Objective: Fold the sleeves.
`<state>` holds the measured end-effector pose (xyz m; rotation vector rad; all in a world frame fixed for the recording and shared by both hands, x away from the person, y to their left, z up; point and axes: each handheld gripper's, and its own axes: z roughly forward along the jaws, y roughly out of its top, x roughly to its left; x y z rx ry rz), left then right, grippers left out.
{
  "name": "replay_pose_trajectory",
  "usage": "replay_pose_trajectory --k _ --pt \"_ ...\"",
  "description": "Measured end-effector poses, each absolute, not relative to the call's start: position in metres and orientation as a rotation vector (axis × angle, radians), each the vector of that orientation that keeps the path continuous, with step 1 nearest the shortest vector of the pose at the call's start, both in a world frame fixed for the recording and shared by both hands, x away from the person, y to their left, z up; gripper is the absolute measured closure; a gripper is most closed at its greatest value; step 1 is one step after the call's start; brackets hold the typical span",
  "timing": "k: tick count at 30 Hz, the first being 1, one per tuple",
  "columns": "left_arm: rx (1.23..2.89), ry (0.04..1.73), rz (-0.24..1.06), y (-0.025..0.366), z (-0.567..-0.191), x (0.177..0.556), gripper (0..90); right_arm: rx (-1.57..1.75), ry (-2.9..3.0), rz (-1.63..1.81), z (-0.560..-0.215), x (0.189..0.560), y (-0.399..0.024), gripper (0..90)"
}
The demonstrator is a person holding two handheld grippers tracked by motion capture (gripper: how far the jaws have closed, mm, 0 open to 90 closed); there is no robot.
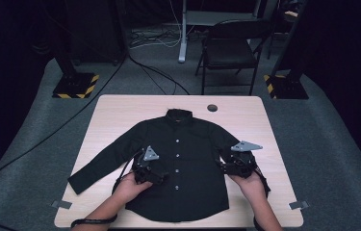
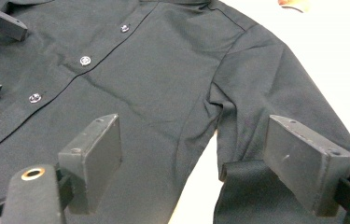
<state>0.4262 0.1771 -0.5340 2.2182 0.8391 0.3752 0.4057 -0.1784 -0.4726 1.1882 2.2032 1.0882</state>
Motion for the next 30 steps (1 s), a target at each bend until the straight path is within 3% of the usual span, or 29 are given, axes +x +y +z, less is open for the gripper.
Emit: replay_pose_trajectory --k 30 --pt "2.217 0.841 0.374 0.177 -0.534 0.426 0.0 1.243 2.158 1.165 -0.454 0.402 -0.204 17.1"
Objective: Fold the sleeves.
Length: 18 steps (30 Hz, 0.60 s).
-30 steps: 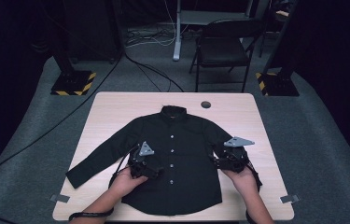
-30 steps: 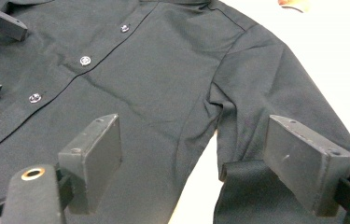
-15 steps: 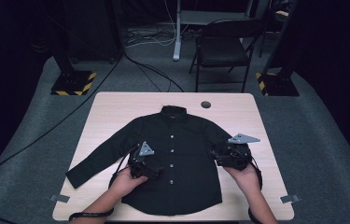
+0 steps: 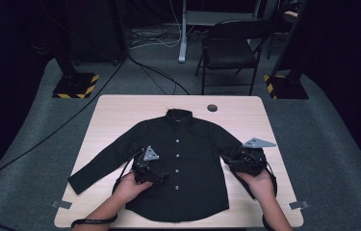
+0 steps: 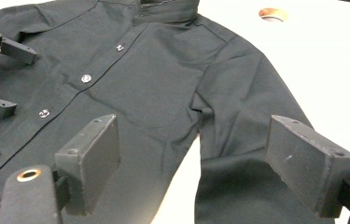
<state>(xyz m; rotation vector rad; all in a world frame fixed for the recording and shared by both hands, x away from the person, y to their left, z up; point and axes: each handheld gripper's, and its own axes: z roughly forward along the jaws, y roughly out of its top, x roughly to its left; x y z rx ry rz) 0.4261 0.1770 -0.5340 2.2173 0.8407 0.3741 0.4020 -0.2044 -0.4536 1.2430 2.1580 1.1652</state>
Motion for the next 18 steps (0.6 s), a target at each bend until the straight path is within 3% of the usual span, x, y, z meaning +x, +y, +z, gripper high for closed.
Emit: replay_pose_trajectory --k 18 --pt "2.217 0.841 0.374 0.177 -0.534 0.426 0.0 1.365 2.076 1.143 -0.458 0.394 -0.236 14.5"
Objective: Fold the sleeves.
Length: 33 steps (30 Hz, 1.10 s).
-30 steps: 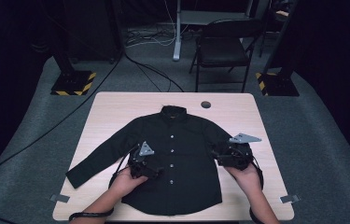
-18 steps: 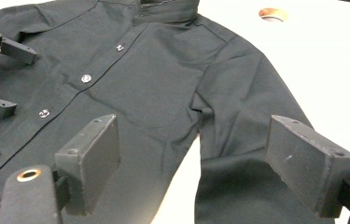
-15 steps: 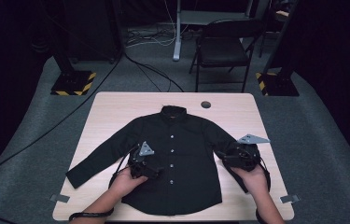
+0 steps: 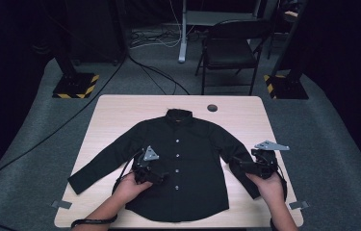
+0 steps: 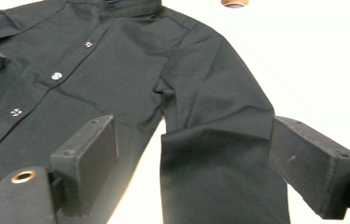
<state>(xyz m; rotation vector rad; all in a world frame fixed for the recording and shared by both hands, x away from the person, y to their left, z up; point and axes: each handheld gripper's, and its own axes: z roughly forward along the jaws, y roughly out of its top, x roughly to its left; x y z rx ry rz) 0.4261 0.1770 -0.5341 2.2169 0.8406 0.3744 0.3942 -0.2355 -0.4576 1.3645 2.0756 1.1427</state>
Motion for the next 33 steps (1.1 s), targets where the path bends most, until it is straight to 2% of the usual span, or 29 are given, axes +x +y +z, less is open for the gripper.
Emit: replay_pose_trajectory --k 33 --pt "2.215 0.843 0.375 0.177 -0.534 0.426 0.0 1.423 2.079 1.014 -0.480 0.385 -0.276 16.8"
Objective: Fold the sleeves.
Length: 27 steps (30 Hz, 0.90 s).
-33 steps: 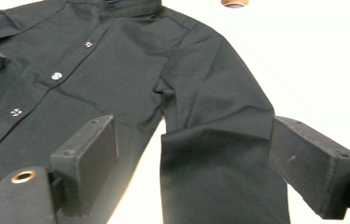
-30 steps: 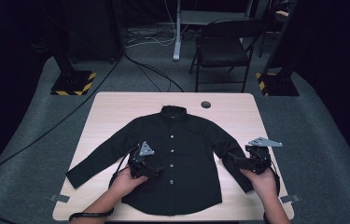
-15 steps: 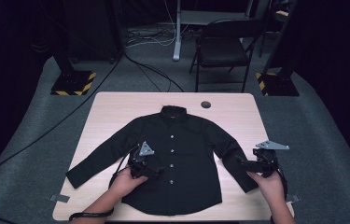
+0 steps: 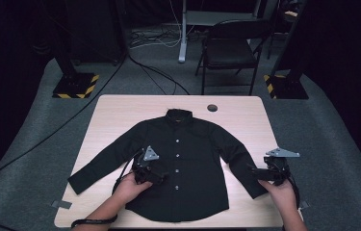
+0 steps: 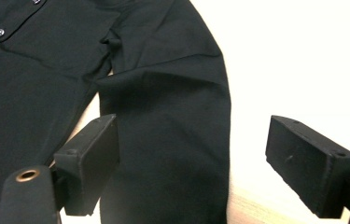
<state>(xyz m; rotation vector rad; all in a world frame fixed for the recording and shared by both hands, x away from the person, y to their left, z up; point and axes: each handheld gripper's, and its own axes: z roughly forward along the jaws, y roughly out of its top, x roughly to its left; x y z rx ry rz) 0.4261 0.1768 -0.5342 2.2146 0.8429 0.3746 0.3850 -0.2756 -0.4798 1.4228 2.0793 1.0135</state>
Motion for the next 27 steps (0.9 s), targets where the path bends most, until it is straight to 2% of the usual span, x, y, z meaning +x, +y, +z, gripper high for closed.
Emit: replay_pose_trajectory --k 15,27 --pt "2.217 0.841 0.376 0.177 -0.534 0.426 0.0 1.482 2.055 0.999 -0.491 0.384 -0.293 25.0" --pt "2.217 0.841 0.376 0.177 -0.534 0.426 0.0 1.490 2.055 0.974 -0.498 0.381 -0.300 39.8"
